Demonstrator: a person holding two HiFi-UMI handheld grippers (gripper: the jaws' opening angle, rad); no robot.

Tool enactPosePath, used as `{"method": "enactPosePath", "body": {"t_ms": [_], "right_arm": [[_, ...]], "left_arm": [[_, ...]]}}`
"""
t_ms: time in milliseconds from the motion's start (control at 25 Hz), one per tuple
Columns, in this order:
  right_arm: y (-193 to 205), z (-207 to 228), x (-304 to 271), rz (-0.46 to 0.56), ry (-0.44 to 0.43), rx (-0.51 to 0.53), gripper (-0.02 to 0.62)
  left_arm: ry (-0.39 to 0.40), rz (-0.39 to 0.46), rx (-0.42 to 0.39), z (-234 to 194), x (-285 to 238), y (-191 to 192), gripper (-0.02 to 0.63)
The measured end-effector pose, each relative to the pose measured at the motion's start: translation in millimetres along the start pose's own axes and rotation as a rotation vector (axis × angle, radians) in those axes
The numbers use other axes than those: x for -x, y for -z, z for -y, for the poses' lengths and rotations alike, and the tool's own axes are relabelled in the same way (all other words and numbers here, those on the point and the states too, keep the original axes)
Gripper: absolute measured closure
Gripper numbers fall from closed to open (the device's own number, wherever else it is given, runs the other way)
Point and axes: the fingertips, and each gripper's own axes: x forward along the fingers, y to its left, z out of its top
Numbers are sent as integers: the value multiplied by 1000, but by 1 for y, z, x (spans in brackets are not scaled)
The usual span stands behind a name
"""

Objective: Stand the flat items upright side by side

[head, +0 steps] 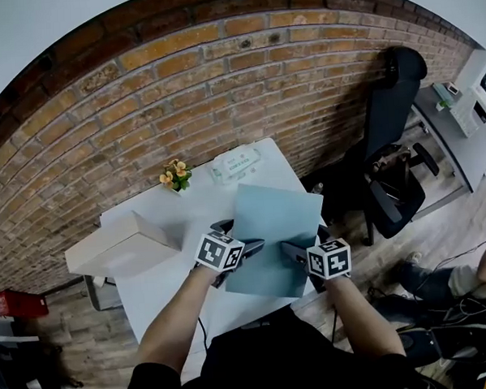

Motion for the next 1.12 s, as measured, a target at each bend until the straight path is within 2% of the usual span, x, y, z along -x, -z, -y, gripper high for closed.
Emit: {"method": "enactPosePath", "body": {"t_ms": [200,440,720,920,1120], "right_arm": [[-30,-19,13,120,10,51,61],[-51,-54,19,173,-17,133,64],[-63,-110,24,234,-55,185,67],[-63,-140,29,283,-63,165,69],[-61,-184,34,323,-99,193,69]], "left_arm": [[-41,51,-26,4,30,-1,157],[-99,113,-14,0,67,9,183],[-166,199,12,-9,122,20,183],[-193,211,-24,-8,152,35,183],[-222,269,-24,-11,194,52,183]]}}
